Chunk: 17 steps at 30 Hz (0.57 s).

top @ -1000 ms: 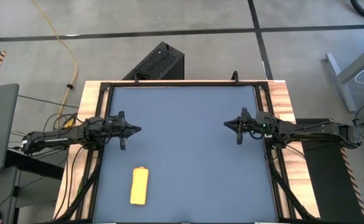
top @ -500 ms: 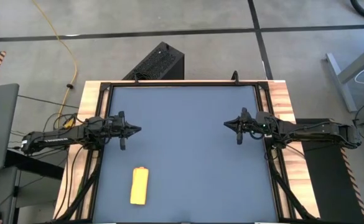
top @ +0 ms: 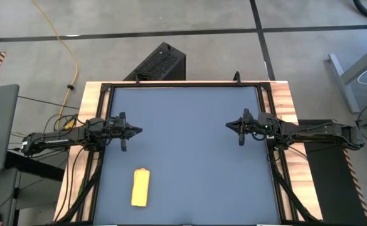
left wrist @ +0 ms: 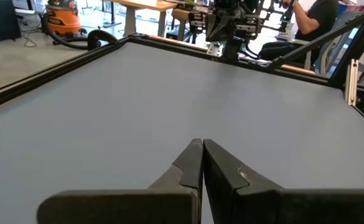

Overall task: Roll towel
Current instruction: Return to Home Position

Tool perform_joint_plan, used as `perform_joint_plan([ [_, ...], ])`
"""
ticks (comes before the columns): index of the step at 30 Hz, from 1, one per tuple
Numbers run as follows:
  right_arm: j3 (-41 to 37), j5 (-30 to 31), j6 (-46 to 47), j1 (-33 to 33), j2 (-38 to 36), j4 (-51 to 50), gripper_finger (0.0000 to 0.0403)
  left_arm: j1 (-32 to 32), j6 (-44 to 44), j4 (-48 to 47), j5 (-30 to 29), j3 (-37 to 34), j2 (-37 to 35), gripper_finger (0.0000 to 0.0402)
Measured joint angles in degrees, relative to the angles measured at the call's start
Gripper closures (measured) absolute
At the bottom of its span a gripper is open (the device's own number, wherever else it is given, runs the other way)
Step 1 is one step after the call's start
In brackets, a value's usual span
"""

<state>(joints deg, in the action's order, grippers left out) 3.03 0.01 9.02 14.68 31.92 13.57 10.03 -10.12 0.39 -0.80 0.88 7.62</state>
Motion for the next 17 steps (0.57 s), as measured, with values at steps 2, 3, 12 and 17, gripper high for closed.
perform_joint_plan([
  [2,0.0,0.0,0.0,0.0,0.0,0.0,0.0354,0.0,0.0,0.0,0.0,0.0,0.0,0.0401],
  [3,0.0,0.0,0.0,0.0,0.0,0.0,0.0354,0.0,0.0,0.0,0.0,0.0,0.0,0.0401],
  [12,0.0,0.0,0.0,0.0,0.0,0.0,0.0354,0.0,0.0,0.0,0.0,0.0,0.0,0.0401],
  [17,0.0,0.0,0.0,0.0,0.0,0.0,0.0354,0.0,0.0,0.0,0.0,0.0,0.0,0.0401],
])
